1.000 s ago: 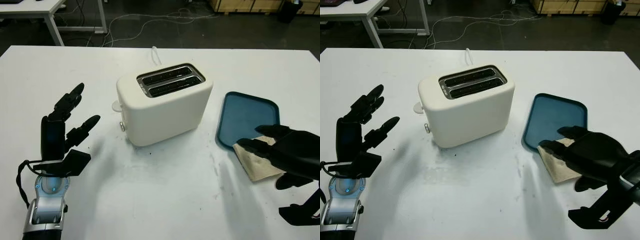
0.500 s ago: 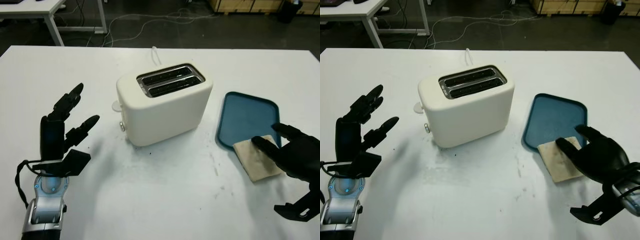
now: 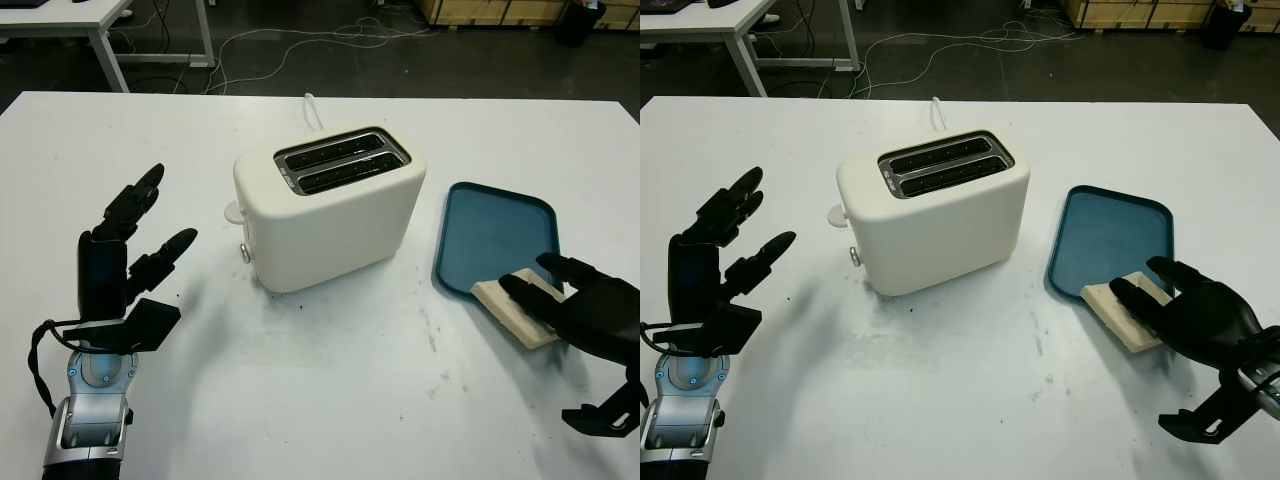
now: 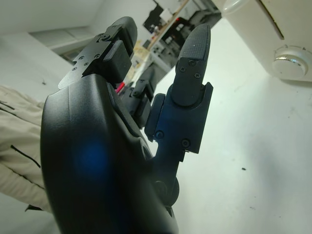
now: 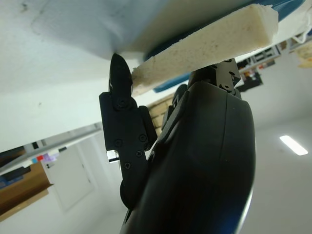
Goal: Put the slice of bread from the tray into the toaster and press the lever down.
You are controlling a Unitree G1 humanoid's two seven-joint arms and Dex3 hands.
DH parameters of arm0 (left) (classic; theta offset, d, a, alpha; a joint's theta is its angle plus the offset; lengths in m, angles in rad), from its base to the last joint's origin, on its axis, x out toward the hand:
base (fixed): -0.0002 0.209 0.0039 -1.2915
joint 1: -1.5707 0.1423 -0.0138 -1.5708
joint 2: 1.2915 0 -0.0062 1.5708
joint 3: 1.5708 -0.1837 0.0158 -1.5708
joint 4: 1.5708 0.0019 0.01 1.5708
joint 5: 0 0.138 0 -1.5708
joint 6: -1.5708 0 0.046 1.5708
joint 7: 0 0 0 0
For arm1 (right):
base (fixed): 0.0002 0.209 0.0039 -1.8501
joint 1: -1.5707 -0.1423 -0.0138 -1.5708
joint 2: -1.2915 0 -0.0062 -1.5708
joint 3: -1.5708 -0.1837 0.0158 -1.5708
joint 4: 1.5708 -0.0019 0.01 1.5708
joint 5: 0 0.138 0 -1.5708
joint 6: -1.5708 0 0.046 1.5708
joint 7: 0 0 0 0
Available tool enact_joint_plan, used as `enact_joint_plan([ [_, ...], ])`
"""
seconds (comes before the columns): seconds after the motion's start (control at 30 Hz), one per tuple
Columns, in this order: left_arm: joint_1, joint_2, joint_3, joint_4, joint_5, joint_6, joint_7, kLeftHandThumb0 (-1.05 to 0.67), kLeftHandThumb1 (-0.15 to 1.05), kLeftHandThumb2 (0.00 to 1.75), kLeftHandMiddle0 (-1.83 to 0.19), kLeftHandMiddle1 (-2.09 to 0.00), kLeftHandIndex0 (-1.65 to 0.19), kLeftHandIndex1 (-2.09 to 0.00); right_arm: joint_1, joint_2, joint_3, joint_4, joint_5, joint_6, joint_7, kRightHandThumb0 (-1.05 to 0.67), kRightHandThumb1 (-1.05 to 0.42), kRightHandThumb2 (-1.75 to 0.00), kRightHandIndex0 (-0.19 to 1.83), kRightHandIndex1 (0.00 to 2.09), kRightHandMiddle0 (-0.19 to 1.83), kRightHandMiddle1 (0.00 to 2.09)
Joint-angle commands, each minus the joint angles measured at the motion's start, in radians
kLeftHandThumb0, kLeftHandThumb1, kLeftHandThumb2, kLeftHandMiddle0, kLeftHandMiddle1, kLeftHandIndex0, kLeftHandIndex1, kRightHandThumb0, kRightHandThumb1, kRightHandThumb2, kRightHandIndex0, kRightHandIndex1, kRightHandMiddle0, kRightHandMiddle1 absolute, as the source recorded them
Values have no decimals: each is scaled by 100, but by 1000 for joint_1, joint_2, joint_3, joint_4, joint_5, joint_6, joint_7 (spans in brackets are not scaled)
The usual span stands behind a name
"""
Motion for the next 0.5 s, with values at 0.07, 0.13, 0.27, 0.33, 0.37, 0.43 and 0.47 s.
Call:
enact_joint_plan([
  [0.07, -8, -1, 2, -2, 0, -3, 8, -48, 92, 4, -64, 0, -55, 0, 1, -21, 25, -20, 46, -17, 65, -48, -91, -4, 0, 0, 0, 0],
  [0.13, -6, -2, 2, -8, 5, 3, 10, -47, 92, 4, -64, 0, -54, 0, -10, -17, 31, -19, 70, -16, 97, -53, -90, -2, 0, 0, 0, 0],
  [0.27, -7, -6, 2, -14, 16, 11, 19, -47, 92, 5, -64, 0, -55, 0, -28, 0, 35, -1, 140, -29, 127, -66, -83, 0, 0, 0, 0, 0],
  [0.33, -8, -7, 2, -9, 16, 7, 25, -46, 92, 5, -65, -1, -55, 0, -46, 31, 35, 44, 198, -62, 75, -65, -85, -1, 0, 0, 0, 0],
  [0.37, -8, -7, 1, -9, 17, 6, 27, -46, 92, 5, -65, -1, -55, 0, -57, 53, 33, 83, 229, -93, 19, -62, -85, -1, 0, 0, 0, 0],
  [0.43, -7, -5, 1, -10, 22, 7, 30, -45, 92, 5, -65, 0, -55, 0, -81, 79, 39, 146, 264, -140, -64, -54, -85, -1, 0, 0, 0, 0],
  [0.47, -7, -6, 1, -11, 20, 6, 31, -45, 92, 5, -64, 0, -55, 0, -94, 82, 49, 166, 261, -152, -87, -52, -87, -1, 0, 0, 0, 0],
])
